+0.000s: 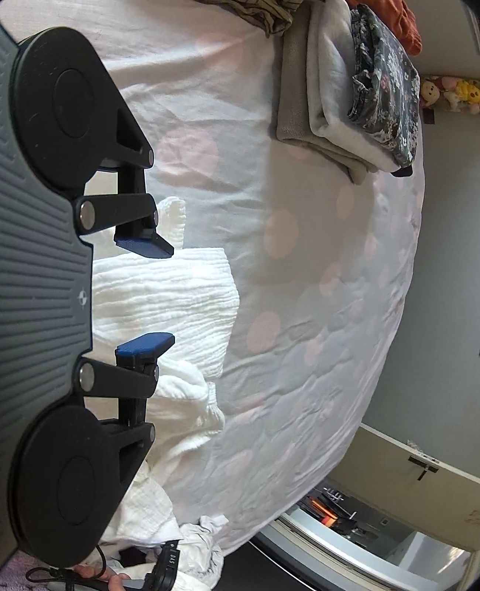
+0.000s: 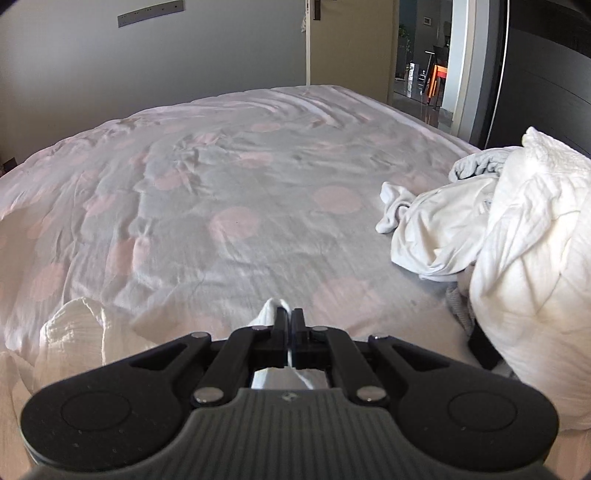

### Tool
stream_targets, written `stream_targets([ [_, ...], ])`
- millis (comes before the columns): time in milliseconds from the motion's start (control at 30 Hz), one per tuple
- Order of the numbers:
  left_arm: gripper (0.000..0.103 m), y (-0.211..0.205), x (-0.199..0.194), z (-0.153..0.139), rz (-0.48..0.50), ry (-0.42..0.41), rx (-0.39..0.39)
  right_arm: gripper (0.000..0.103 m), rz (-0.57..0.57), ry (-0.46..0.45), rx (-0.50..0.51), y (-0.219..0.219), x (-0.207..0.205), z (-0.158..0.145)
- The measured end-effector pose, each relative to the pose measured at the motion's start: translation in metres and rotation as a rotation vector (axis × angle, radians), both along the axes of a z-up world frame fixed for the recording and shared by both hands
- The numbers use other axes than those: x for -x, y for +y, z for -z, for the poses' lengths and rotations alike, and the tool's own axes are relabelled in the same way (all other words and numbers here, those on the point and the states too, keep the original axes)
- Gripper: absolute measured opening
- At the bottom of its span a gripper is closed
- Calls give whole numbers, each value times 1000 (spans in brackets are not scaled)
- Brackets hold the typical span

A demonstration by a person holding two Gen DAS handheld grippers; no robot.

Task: Fold clothes

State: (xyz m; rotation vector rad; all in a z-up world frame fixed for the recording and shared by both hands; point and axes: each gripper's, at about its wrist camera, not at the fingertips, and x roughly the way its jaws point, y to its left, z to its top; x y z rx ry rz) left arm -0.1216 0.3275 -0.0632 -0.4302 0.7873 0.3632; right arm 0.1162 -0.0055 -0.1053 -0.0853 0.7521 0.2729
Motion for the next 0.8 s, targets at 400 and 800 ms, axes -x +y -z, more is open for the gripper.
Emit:
stream_targets([
  [400, 42, -25, -62, -11, 355, 136, -185, 2, -29, 57, -107, -10, -29, 36],
  [800, 20, -95, -135, 23, 728, 397, -334, 4, -109, 139, -247, 9, -45, 71],
])
